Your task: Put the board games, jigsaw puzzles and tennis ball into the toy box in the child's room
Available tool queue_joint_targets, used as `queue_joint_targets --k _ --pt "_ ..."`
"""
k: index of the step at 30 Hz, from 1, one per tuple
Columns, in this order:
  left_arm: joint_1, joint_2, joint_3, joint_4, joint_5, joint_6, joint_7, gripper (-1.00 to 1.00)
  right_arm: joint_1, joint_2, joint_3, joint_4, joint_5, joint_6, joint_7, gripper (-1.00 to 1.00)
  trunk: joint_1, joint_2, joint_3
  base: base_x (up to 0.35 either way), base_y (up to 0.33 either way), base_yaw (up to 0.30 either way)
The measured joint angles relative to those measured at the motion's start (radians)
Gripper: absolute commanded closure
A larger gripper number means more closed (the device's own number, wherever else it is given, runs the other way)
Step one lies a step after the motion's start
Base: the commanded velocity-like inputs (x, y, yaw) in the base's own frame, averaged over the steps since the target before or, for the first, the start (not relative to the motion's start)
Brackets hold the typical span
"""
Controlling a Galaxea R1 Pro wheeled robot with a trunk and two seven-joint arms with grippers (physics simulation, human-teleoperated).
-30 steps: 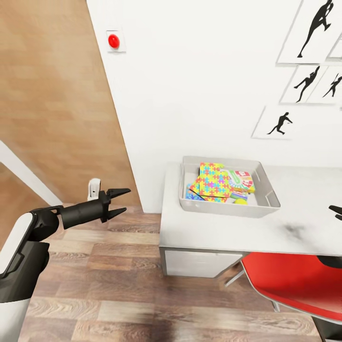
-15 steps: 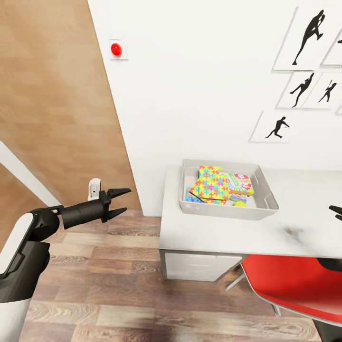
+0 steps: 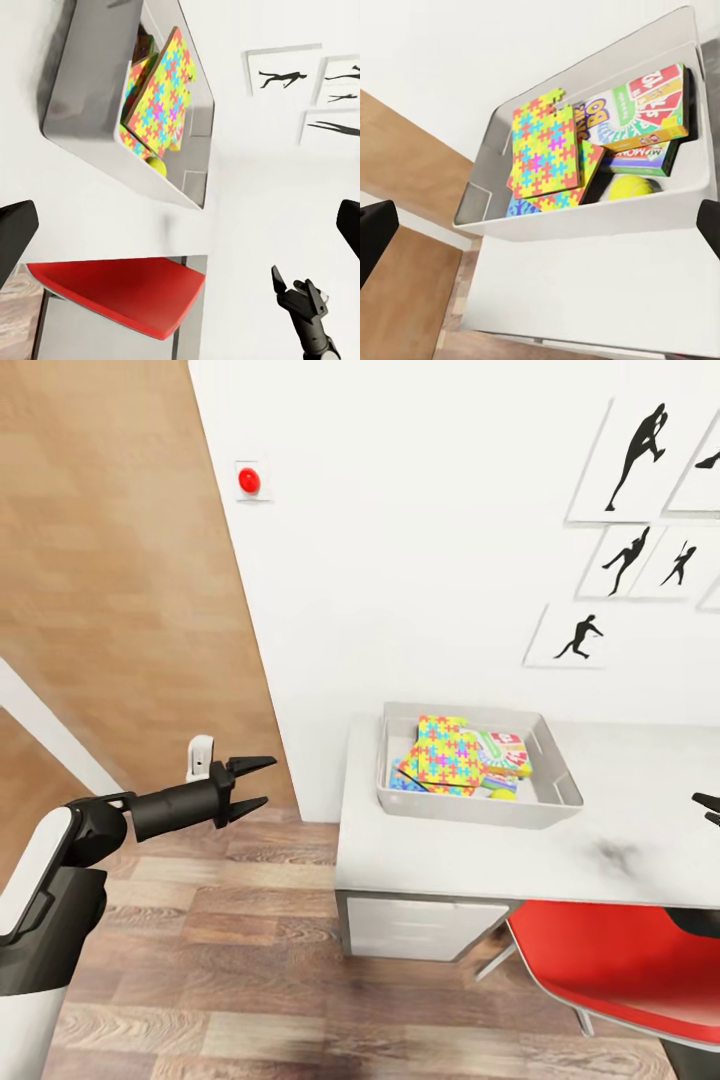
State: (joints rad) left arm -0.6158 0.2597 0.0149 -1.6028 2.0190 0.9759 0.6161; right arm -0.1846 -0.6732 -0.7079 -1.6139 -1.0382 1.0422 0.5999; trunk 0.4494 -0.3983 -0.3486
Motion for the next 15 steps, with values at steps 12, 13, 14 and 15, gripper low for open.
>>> queue_joint_targets --k 12,13,14,15 --pt "-0.003 -0.004 -0.007 0.003 0.000 -0.002 0.006 -1.00 0.000 0.002 0.005 0.000 0.000 0.000 -0.002 -1.00 0.000 0.000 0.019 0.000 0.000 -0.055" --pt "-0.004 -0.004 -0.008 0.003 0.001 -0.001 0.006 -1.00 0.000 0.003 0.005 0.000 0.000 0.000 -0.002 -1.00 0.000 0.000 0.021 0.000 0.000 -0.063" --pt "-0.004 -0.004 -0.008 0.003 0.001 -0.001 0.006 -1.00 0.000 0.003 0.005 0.000 0.000 0.000 -0.002 -1.00 0.000 0.000 0.023 0.000 0.000 -0.064" --pt "-0.004 -0.004 -0.009 0.003 0.001 -0.001 0.005 -1.00 0.000 0.003 0.005 0.000 0.000 0.000 -0.002 -1.00 0.000 0.000 0.024 0.000 0.000 -0.065"
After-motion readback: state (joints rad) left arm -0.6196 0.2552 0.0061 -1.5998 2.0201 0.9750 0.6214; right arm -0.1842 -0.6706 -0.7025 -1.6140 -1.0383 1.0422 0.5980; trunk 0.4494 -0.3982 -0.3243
